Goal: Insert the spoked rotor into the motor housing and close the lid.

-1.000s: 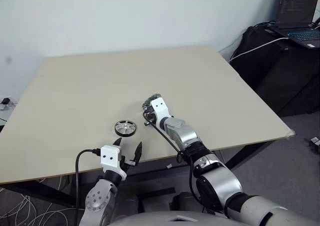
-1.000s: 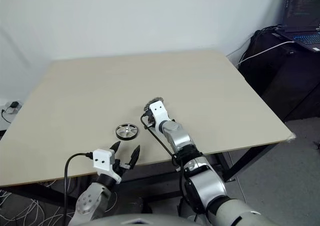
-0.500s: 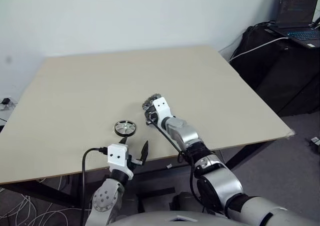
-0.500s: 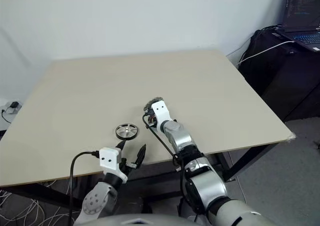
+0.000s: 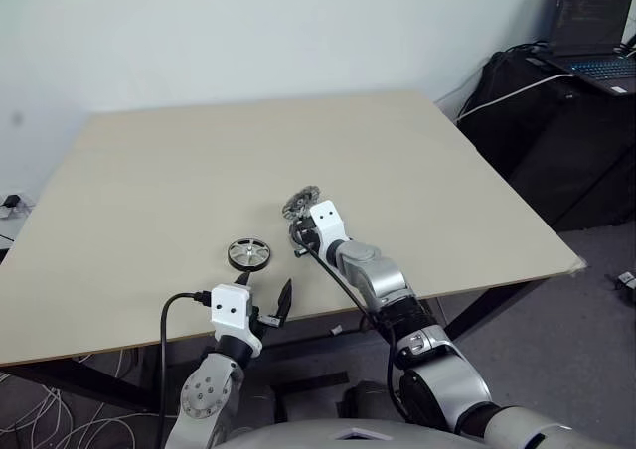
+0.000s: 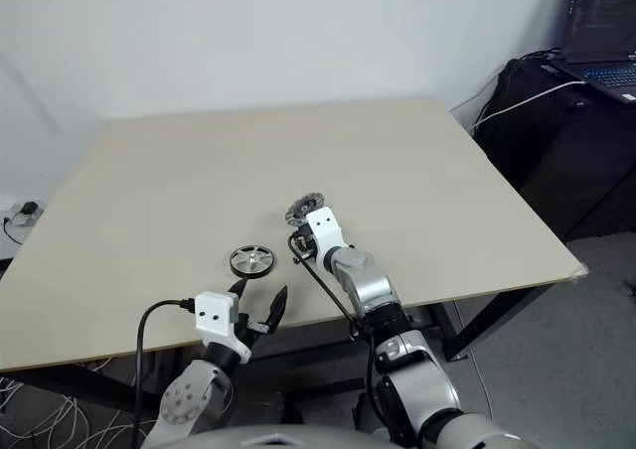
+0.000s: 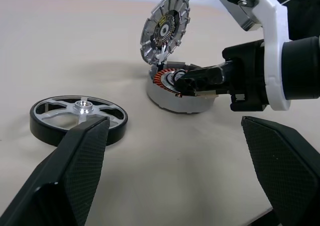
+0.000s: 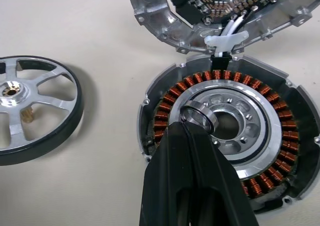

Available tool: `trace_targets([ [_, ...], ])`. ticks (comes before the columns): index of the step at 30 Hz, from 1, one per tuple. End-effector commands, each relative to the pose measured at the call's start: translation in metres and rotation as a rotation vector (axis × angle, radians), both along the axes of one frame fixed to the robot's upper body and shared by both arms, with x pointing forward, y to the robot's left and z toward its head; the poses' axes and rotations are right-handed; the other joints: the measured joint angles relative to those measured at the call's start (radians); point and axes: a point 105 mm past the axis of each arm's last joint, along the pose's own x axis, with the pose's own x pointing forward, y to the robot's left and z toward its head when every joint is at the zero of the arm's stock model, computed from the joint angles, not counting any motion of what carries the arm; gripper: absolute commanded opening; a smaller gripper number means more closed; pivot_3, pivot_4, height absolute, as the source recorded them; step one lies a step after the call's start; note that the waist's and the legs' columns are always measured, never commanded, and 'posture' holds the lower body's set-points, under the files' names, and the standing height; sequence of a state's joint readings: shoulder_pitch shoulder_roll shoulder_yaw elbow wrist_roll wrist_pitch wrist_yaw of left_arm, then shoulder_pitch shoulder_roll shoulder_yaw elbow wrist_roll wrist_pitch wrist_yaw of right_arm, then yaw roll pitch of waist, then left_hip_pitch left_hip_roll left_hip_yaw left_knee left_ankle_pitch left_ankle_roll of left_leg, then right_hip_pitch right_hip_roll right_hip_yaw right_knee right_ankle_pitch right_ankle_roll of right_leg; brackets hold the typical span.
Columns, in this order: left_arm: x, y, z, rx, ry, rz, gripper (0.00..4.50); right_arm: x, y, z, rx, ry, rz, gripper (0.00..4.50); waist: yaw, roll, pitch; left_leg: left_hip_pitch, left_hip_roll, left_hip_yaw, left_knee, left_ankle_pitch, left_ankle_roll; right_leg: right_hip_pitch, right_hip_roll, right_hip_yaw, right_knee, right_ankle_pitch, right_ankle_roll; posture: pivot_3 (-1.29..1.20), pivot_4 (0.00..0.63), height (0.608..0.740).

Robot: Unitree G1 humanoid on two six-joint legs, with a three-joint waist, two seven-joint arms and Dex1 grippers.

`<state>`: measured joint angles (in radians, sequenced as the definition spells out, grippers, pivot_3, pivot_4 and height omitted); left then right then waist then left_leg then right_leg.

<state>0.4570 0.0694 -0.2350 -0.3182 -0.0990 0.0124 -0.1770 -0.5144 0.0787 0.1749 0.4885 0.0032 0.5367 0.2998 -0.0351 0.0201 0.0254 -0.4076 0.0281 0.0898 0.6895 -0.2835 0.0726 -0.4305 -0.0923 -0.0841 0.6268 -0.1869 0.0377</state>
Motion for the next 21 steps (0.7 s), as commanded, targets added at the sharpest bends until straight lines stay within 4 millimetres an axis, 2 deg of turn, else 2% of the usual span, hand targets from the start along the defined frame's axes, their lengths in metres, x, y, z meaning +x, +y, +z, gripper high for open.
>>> trace_targets([
  [1,0.004,0.0,0.019,-0.012,-0.07,-0.006,4.5,0.002,0.01,0.017,0.038,-0.046,0.026,0.01,0.0,0.0,0.0,0.0,0.0,0.0,0.0,0.0,0.0,0.0,0.0,0.0,0.0,0.0,0.0,0.0,0.0,0.74],
  [9,0.004,-0.001,0.019,-0.015,-0.068,-0.005,4.5,0.003,0.011,0.019,0.047,-0.055,0.024,0.01,0.001,0.0,0.0,0.0,0.0,0.0,0.0,0.0,0.0,0.0,0.0,0.0,0.0,0.0,0.0,0.0,0.0,0.74],
  [21,0.004,-0.002,0.019,-0.02,-0.067,-0.01,4.5,0.013,0.001,0.023,0.045,-0.079,-0.022,0.01,0.0,0.0,0.001,-0.001,0.0,0.0,0.0,0.0,0.0,-0.001,0.0,0.0,0.0,0.0,0.0,0.0,0.0,0.74],
])
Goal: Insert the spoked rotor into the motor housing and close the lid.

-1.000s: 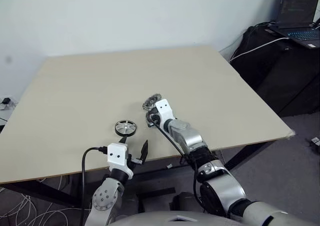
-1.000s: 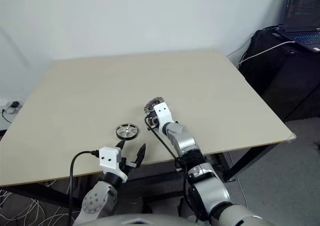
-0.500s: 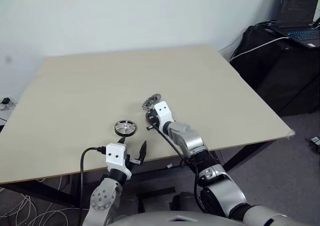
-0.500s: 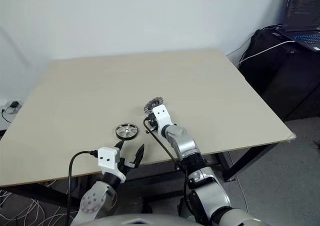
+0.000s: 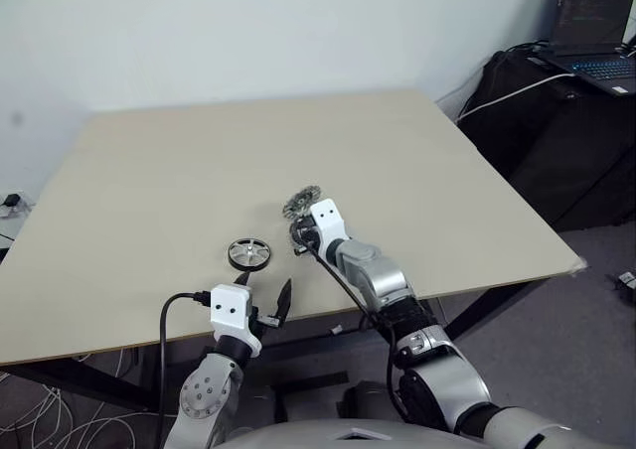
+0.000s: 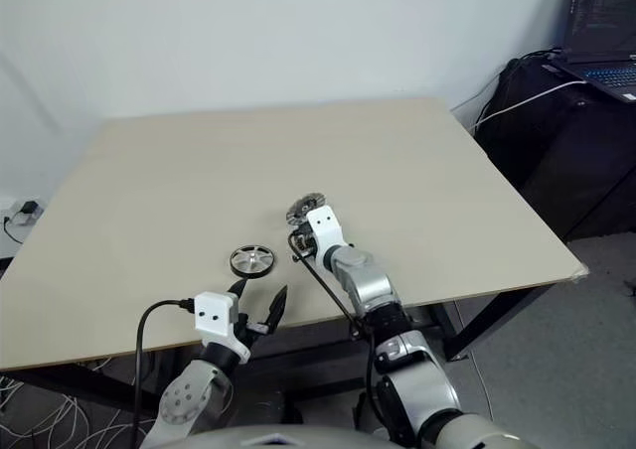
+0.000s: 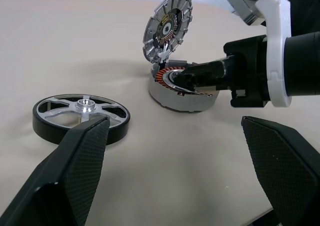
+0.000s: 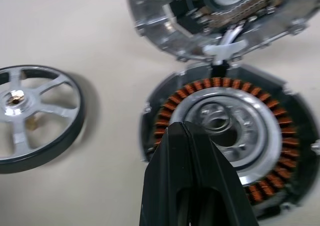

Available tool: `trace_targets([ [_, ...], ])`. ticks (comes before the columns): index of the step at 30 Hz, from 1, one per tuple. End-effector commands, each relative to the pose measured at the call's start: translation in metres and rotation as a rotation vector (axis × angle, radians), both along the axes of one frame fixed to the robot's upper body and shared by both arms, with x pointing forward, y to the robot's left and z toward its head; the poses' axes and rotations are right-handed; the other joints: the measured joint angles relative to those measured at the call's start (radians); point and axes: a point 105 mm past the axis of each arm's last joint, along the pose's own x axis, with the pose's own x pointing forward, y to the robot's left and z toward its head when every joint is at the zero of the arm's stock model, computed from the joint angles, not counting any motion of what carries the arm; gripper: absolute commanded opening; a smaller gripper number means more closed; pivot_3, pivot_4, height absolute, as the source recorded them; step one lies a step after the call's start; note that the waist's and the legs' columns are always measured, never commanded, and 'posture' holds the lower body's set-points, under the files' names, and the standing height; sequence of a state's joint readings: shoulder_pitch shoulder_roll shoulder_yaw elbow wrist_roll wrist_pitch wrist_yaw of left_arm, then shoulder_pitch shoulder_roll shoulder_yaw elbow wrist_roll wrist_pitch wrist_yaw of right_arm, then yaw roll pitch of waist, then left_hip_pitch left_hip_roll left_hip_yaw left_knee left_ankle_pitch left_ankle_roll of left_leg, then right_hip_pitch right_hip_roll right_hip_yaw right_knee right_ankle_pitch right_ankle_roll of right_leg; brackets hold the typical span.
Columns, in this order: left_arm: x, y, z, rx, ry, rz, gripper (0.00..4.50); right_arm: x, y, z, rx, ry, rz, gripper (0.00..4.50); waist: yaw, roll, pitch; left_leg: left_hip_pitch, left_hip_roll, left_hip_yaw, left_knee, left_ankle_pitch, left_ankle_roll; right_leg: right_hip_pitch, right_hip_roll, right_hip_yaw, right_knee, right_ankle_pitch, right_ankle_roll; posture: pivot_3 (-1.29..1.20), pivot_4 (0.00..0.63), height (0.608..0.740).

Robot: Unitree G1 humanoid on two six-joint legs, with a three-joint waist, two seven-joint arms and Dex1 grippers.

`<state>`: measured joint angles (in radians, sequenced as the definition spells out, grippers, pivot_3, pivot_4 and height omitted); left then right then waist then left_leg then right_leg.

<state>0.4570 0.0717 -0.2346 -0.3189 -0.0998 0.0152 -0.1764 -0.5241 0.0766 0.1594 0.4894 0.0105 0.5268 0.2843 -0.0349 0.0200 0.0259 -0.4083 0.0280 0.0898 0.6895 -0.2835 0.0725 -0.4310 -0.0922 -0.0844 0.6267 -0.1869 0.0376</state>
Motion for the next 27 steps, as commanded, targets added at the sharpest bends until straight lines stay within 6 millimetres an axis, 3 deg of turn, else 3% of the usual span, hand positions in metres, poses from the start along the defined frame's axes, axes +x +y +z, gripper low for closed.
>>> trace_targets([
  [1,0.004,-0.002,0.019,-0.022,-0.069,-0.011,4.5,0.008,0.006,0.02,0.041,-0.064,0.004,0.01,0.0,0.0,0.0,0.0,0.0,0.0,0.0,0.0,0.0,0.0,0.0,0.0,0.0,0.0,0.0,0.0,0.0,0.74],
  [11,0.003,-0.002,0.018,-0.024,-0.065,-0.018,4.5,0.012,0.017,0.027,0.061,-0.086,0.017,0.01,0.0,0.0,0.0,0.0,0.0,0.0,0.0,0.0,0.0,0.0,0.0,0.0,0.0,0.0,0.0,0.0,0.0,0.74],
  [27,0.002,-0.002,0.018,-0.031,-0.063,-0.005,4.5,0.025,0.003,0.01,-0.012,-0.064,-0.044,0.01,-0.001,0.0,0.0,0.0,0.0,0.0,0.0,0.002,0.003,0.0,0.0,0.0,0.0,0.0,0.0,0.0,0.0,0.74],
])
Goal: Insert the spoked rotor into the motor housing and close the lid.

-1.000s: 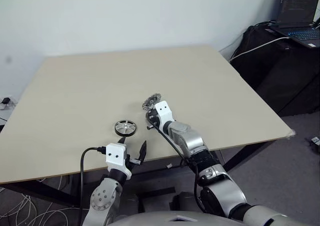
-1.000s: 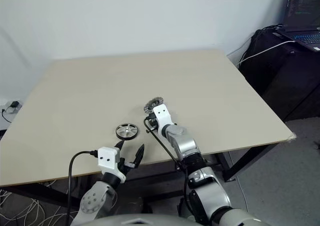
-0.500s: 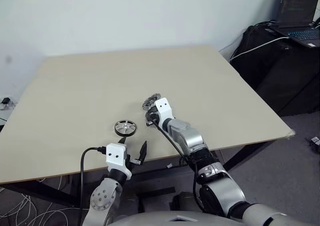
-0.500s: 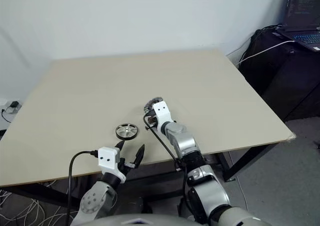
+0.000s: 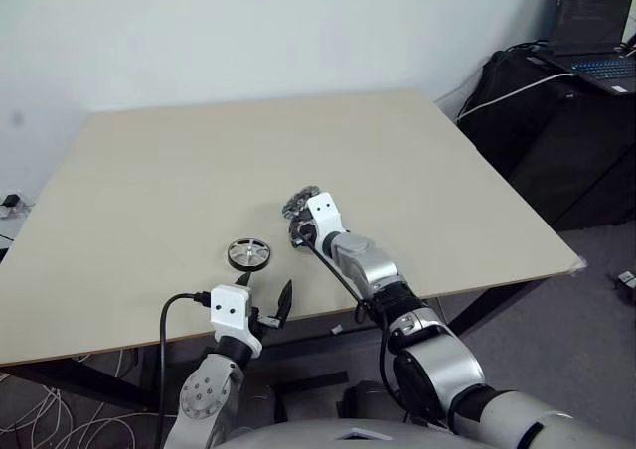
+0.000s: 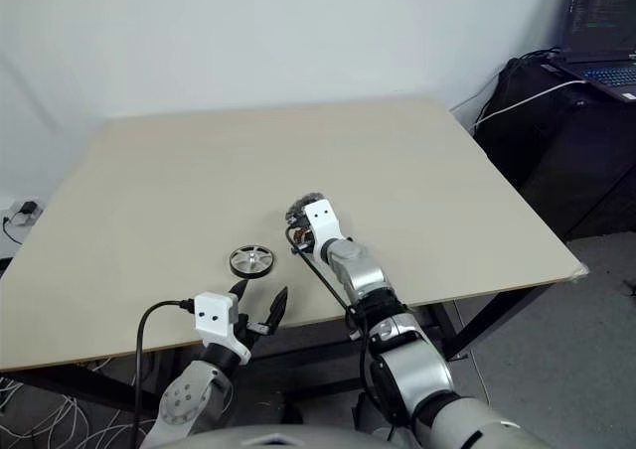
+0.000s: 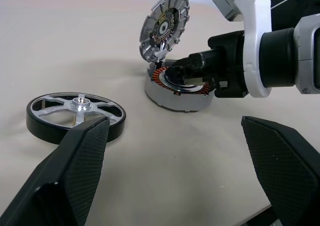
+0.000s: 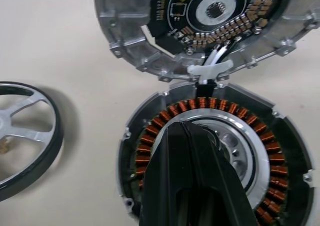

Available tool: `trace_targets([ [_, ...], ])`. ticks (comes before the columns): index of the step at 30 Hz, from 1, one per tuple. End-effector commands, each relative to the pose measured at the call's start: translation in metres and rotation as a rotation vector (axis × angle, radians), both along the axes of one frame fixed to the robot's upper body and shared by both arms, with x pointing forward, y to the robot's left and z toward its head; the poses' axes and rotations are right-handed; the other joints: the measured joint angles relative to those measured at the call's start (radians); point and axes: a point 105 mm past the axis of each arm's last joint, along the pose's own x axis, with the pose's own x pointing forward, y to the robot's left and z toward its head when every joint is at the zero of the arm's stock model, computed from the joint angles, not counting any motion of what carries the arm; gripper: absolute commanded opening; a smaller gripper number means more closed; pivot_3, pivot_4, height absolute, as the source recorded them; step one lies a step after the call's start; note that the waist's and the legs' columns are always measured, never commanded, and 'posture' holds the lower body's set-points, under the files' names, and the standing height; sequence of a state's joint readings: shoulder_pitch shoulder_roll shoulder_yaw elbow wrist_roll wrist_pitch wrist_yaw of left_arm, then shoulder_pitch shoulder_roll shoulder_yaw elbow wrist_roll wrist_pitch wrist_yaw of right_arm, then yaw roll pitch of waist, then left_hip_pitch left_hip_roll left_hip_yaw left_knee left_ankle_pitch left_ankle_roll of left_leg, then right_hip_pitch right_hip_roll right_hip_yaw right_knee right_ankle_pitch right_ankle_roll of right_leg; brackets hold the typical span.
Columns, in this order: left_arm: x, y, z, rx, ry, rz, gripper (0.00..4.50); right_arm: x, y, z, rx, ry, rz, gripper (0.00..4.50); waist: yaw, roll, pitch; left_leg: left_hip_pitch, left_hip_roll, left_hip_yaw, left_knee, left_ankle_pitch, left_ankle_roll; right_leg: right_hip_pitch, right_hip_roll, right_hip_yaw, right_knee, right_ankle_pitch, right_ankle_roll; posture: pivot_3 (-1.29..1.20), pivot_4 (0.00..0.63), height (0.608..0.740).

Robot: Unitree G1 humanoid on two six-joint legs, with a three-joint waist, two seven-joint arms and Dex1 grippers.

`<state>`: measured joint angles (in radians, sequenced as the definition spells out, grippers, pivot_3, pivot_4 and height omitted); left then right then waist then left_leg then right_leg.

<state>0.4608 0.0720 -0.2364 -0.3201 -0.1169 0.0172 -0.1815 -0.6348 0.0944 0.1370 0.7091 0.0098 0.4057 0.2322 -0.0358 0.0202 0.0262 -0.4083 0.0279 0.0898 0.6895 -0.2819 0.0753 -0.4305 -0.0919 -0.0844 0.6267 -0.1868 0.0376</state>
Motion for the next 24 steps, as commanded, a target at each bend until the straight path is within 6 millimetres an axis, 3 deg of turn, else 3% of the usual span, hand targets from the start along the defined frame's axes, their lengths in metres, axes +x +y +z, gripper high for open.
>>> trace_targets([
  [1,0.003,-0.001,0.018,-0.014,-0.069,-0.001,4.5,0.009,0.0,0.013,0.017,-0.047,-0.013,0.01,0.0,0.0,0.0,0.0,0.0,0.0,0.0,0.0,0.0,0.0,0.0,0.0,0.0,0.0,0.0,0.0,0.0,0.74],
  [24,0.001,0.001,0.019,-0.019,-0.065,-0.003,4.5,-0.018,-0.006,0.016,0.035,-0.023,0.059,0.01,0.001,0.0,0.0,0.0,0.0,0.0,0.0,-0.001,-0.003,0.0,0.0,0.0,0.0,0.0,0.0,0.0,0.0,0.74],
])
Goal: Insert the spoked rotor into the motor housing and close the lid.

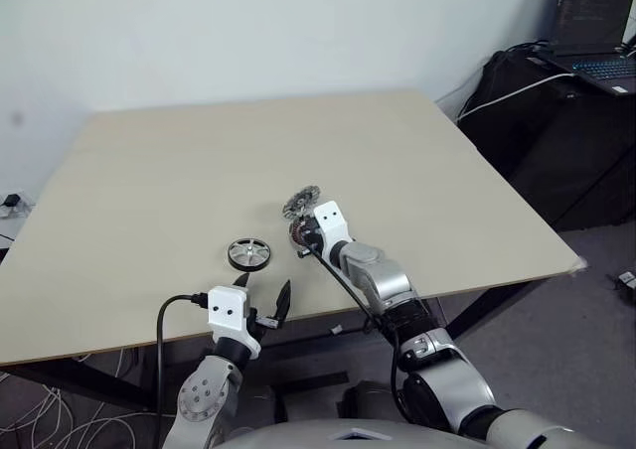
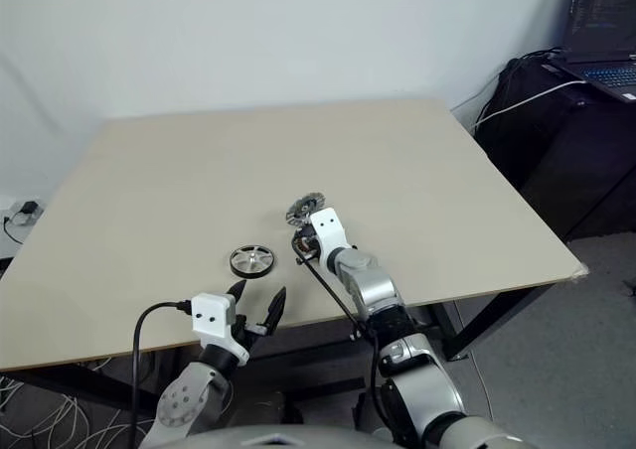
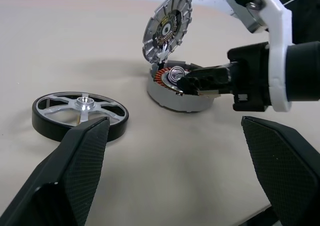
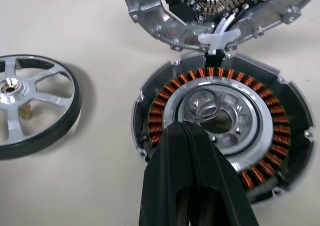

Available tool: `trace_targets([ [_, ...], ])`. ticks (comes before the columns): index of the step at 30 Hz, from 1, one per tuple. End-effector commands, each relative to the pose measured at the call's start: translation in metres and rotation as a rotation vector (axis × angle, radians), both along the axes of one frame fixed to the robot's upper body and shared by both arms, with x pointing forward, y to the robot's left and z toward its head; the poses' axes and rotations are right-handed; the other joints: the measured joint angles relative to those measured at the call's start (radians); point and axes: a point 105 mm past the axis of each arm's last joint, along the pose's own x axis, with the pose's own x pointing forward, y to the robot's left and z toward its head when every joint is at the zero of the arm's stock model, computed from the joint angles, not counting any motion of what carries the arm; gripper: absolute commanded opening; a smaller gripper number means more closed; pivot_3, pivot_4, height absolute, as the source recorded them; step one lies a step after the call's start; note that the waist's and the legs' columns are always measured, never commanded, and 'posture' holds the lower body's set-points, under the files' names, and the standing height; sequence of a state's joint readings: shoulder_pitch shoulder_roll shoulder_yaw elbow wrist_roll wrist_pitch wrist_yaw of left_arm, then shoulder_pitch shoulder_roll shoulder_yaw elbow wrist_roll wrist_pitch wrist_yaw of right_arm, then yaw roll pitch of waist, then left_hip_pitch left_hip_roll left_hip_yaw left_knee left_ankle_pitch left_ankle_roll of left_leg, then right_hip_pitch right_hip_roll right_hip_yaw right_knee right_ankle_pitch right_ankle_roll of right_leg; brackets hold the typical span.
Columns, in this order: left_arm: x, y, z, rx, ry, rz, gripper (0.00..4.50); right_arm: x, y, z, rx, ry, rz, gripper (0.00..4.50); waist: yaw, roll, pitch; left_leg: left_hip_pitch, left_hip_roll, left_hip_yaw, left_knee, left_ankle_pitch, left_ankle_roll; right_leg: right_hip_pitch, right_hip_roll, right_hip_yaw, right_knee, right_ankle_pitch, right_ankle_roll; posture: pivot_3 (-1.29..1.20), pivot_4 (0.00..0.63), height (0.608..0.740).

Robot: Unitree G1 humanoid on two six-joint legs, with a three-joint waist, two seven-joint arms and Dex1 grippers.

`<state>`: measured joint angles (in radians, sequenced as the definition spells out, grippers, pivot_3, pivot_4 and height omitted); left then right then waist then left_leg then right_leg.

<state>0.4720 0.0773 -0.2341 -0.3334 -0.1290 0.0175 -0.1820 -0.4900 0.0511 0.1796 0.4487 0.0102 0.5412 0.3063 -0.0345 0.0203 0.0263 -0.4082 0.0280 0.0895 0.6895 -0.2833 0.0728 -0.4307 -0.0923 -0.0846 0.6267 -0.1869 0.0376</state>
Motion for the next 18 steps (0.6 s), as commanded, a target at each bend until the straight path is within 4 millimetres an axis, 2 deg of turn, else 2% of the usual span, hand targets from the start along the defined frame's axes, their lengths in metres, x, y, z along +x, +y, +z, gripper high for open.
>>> trace_targets([
  [1,0.003,-0.001,0.017,-0.011,-0.064,-0.007,4.5,0.004,0.003,0.018,0.023,-0.049,0.01,0.01,0.0,0.0,0.0,0.0,0.0,0.0,0.0,0.0,0.0,0.0,0.0,0.0,0.0,0.0,0.0,0.0,0.0,0.74],
  [12,0.004,-0.001,0.017,-0.01,-0.065,-0.006,4.5,0.017,0.012,0.036,0.066,-0.1,-0.013,0.01,0.0,0.0,0.0,0.0,0.0,0.0,0.0,0.0,0.0,0.0,0.0,0.0,0.0,0.0,0.0,0.0,0.0,0.74],
  [18,0.004,-0.001,0.017,-0.011,-0.064,-0.007,4.5,0.026,0.019,0.036,0.039,-0.113,-0.027,0.01,0.0,0.0,0.0,0.0,0.0,0.0,0.0,0.001,0.001,0.0,0.0,0.0,0.0,0.0,0.0,0.0,0.0,0.74],
])
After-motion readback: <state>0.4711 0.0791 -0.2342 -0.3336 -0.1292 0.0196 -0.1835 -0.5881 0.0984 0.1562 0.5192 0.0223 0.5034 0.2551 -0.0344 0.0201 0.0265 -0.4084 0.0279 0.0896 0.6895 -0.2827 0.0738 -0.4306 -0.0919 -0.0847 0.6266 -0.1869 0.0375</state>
